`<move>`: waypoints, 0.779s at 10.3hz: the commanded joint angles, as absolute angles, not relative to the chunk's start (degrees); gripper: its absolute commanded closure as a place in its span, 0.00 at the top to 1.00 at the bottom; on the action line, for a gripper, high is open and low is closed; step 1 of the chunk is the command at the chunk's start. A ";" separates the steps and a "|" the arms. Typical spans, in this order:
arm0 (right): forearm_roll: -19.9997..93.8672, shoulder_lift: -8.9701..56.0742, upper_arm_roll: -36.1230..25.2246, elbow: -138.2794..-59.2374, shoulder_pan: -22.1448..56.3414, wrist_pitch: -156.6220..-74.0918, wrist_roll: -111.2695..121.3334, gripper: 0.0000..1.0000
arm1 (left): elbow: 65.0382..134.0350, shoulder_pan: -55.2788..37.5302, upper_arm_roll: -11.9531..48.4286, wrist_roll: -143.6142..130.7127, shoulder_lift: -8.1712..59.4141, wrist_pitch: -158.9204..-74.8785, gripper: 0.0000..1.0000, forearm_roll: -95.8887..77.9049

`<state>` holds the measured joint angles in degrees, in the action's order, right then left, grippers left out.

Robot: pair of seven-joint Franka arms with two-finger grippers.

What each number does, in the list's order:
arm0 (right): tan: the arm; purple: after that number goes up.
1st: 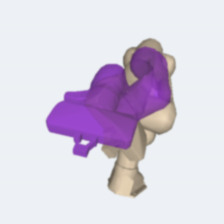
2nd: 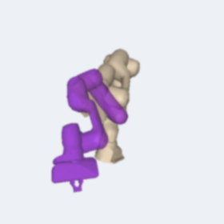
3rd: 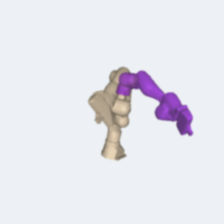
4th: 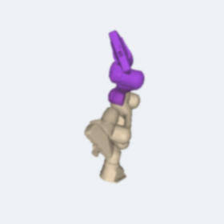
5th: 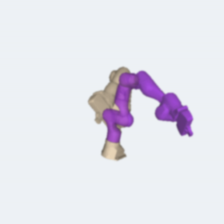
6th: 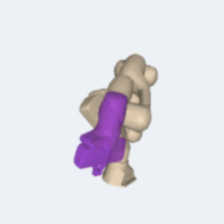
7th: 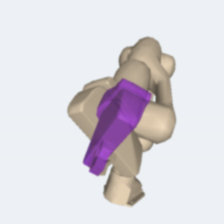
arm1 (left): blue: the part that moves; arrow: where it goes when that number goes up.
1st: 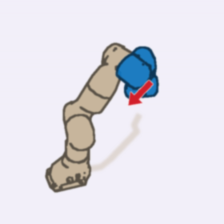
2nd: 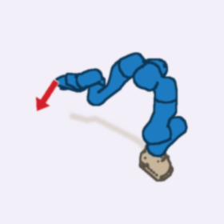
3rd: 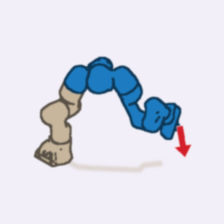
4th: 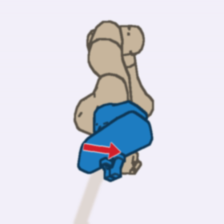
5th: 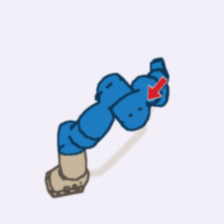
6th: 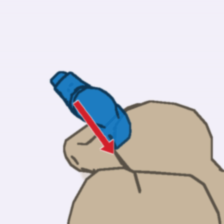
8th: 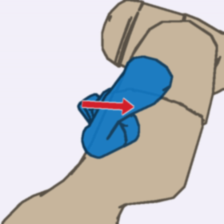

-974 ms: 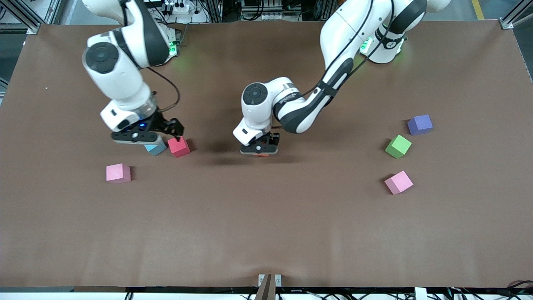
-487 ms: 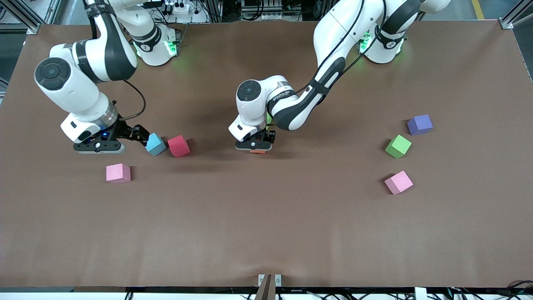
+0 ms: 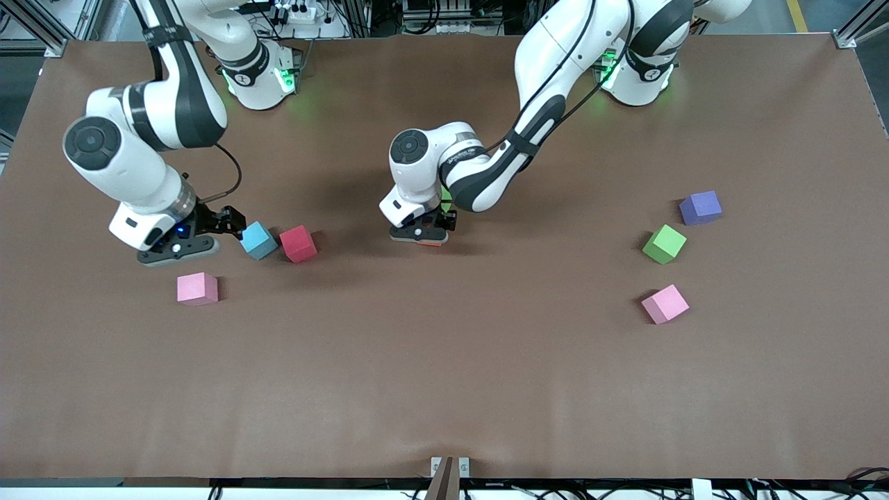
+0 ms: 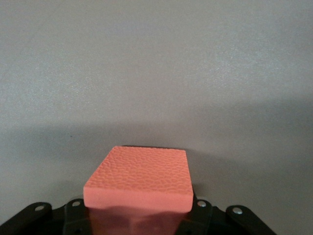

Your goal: Arrange blocks into number 1

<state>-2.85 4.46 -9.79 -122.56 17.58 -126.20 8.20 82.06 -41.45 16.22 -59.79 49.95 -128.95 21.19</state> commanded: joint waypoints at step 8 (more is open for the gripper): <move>2.64 8.96 -8.53 -129.63 16.00 -136.76 14.68 1.00 | 89.03 -41.13 18.89 -60.64 47.29 -125.60 0.00 17.33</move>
